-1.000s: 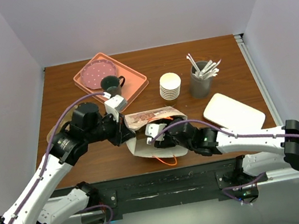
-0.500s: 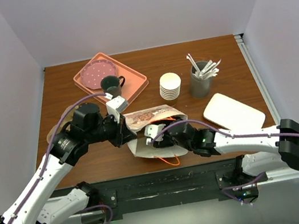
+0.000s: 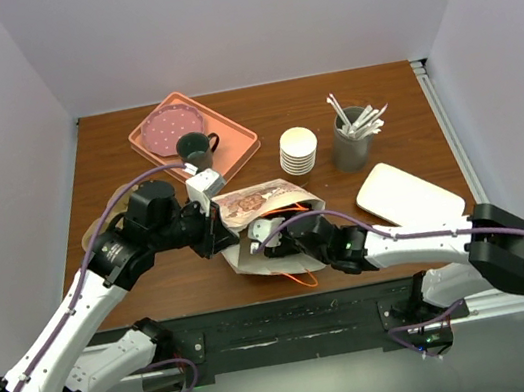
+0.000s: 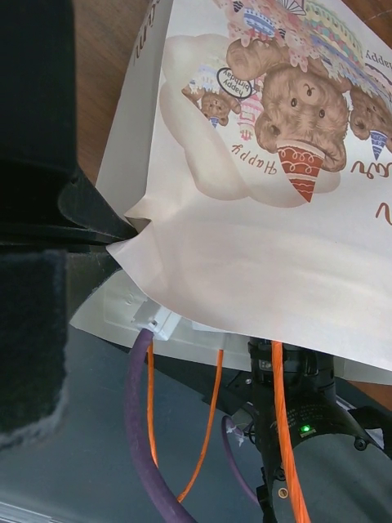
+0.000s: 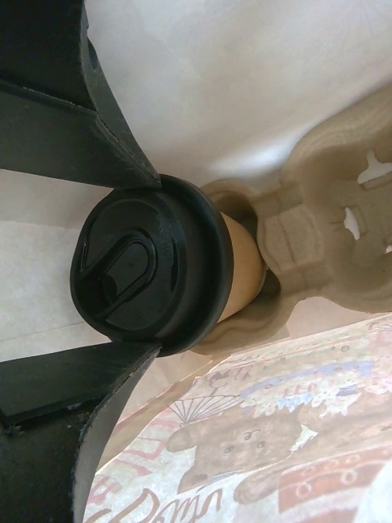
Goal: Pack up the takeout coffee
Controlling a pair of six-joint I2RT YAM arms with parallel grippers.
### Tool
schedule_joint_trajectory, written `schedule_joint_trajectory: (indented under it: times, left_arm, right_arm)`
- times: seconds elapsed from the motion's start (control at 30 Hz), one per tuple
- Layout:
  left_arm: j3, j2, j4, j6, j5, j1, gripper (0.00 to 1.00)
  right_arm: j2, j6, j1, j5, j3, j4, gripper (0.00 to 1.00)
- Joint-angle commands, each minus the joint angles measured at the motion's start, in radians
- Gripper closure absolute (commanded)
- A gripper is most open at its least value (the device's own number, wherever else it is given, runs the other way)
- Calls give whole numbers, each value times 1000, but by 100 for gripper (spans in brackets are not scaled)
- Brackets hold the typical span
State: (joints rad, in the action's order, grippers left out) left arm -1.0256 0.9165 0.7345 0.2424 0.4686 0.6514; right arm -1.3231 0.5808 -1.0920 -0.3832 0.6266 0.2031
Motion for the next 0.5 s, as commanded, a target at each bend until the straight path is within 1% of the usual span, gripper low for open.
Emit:
schedule_joint_trajectory:
  times: [0.0, 0.03, 0.13, 0.17, 0.27, 0.37, 0.47]
  left_arm:
    - [-33, -13, -7, 15, 97, 17, 100]
    - [-33, -13, -7, 15, 96, 17, 100]
    - [-34, -13, -4, 14, 90, 17, 100]
    - [-36, -13, -1, 14, 90, 17, 100]
    - [-44, -11, 3, 11, 77, 17, 100]
    - [-51, -8, 3, 15, 70, 17, 100]
    - [-59, -5, 0, 15, 64, 17, 100]
  right_arm:
    - [-56, -32, 17, -17, -4, -103, 61]
    - [-60, -33, 17, -22, 1, -103, 61]
    - [-74, -35, 17, -32, 16, -105, 55]
    - [-71, -38, 18, -34, 18, -100, 48]
    - [-62, -35, 17, -34, 24, -117, 40]
    - [-38, -30, 17, -37, 28, -148, 39]
    - [-2, -24, 17, -40, 45, -194, 33]
